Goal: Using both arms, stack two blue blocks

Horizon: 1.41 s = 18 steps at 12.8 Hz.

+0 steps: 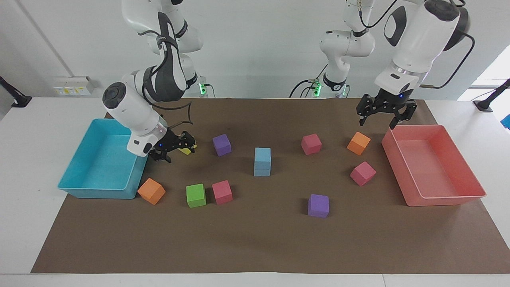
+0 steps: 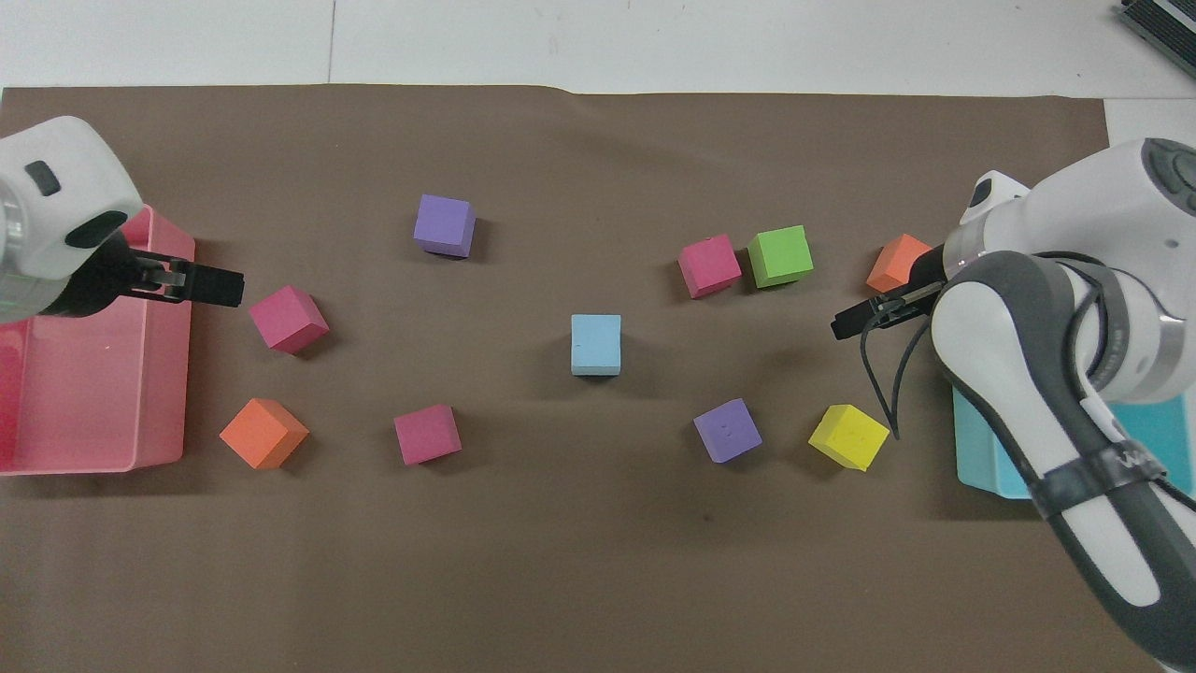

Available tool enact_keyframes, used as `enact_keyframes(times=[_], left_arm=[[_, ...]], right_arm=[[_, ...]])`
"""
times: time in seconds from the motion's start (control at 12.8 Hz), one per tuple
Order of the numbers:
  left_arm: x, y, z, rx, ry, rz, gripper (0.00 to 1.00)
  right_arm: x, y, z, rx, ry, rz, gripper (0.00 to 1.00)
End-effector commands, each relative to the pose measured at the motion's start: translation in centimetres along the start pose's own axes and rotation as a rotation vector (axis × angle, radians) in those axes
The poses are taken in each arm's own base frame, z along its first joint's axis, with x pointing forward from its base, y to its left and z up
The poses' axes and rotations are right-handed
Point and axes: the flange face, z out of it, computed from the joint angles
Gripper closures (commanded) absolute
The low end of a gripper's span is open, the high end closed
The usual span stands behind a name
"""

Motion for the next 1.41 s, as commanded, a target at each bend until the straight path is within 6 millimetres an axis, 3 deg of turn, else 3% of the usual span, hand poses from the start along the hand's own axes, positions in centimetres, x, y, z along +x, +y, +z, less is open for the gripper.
enact_keyframes(times=[0.0,0.24,0.39,0.78,1.02,1.1,1.33], left_arm=[[0.4,-2.5,-3.5,-0.009,-0.015,0.010,0.00],[0.2,-4.5,-5.0,-0.022,-0.041,-0.028,0.00],[0.5,-5.6,-4.7,-0.020,-0.047,-0.048,0.00],[-0.7,-5.4,-5.2,-0.023,-0.070,-0.060,0.00],[-1.2,-5.2,-5.0,-0.028,-0.102,-0.058,0.00],[-1.5,-5.1,-5.1,-0.030,-0.115,-0.056,0.00],[-1.5,-4.9,-5.1,-0.031,-0.120,-0.056,0.00]], right_arm=[[-1.2,0.7,-3.4,-0.079,-0.028,-0.019,0.00],[-3.1,0.6,-7.1,-0.166,-0.017,0.131,0.00],[-4.1,0.1,-8.8,-0.168,-0.009,0.198,0.00],[-8.6,3.5,-13.8,-0.171,0.018,0.307,0.00],[-11.1,5.9,-15.6,-0.161,0.023,0.362,0.00],[-11.5,6.0,-15.7,-0.158,0.015,0.368,0.00],[-11.9,5.2,-18.7,-0.167,0.048,0.372,0.00]])
